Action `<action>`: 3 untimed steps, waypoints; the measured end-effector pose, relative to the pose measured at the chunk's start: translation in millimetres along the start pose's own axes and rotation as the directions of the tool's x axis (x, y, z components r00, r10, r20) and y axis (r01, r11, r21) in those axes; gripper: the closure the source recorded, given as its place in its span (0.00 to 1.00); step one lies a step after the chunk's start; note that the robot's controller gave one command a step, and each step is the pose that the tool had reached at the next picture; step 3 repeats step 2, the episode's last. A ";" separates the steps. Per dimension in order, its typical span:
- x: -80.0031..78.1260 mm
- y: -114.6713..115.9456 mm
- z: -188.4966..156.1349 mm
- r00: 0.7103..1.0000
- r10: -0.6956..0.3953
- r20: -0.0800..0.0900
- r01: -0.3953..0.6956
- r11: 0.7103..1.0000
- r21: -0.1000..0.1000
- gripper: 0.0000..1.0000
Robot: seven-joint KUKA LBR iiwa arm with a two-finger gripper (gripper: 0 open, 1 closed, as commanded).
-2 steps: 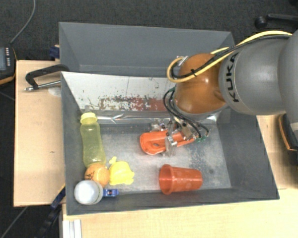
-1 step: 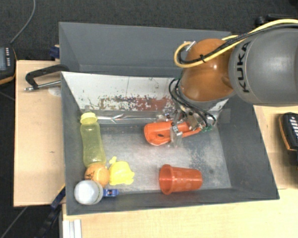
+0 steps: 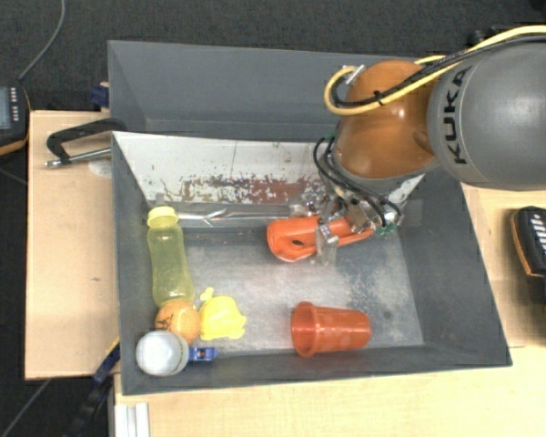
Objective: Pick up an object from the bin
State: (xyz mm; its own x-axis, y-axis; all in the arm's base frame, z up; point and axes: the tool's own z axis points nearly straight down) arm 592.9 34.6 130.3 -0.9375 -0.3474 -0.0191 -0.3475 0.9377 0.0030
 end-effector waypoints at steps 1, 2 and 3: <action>4.3 5.1 -45.3 1.000 0.009 -0.008 -0.009 1.000 -0.004 1.00; 3.3 5.1 -95.3 0.999 0.047 0.007 -0.047 0.999 0.000 1.00; 3.3 5.1 -95.3 0.999 0.047 0.007 -0.047 0.999 0.000 1.00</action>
Offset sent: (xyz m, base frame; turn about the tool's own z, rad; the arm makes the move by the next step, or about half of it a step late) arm -0.0082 0.0016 0.0950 0.0488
